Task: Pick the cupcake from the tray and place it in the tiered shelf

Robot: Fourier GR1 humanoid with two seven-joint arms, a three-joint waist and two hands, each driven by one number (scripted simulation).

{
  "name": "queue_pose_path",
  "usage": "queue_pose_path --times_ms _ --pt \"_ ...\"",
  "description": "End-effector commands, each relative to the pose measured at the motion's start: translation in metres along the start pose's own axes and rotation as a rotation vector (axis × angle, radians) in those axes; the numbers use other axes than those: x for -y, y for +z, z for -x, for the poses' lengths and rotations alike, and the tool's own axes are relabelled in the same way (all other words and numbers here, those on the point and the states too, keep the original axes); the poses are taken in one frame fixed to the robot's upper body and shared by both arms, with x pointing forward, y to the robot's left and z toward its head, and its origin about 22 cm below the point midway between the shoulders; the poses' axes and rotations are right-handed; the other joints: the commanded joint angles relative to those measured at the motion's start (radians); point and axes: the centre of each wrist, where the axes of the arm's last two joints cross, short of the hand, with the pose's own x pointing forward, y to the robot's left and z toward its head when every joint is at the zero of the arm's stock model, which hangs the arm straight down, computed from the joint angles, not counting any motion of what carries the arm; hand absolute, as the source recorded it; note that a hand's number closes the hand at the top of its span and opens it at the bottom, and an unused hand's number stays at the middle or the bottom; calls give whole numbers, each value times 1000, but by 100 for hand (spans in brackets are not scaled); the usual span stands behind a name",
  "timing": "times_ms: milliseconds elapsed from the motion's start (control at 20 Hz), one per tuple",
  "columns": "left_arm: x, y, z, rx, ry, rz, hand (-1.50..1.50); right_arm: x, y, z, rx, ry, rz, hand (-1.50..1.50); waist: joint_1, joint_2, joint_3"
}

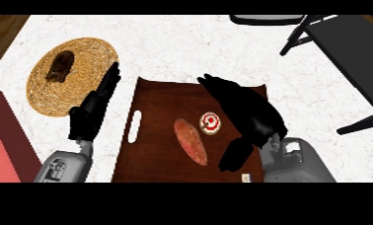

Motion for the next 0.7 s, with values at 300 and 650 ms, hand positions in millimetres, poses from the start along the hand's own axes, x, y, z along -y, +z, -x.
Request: queue_pose_path --times_ms 300,650 --pt "4 1 -1 4 -3 11 0 -18 -22 16 -28 50 -34 -150 0 0 0" --pt "3 -10 -8 -4 3 0 0 -23 -36 14 -51 72 -13 -150 0 1 0"
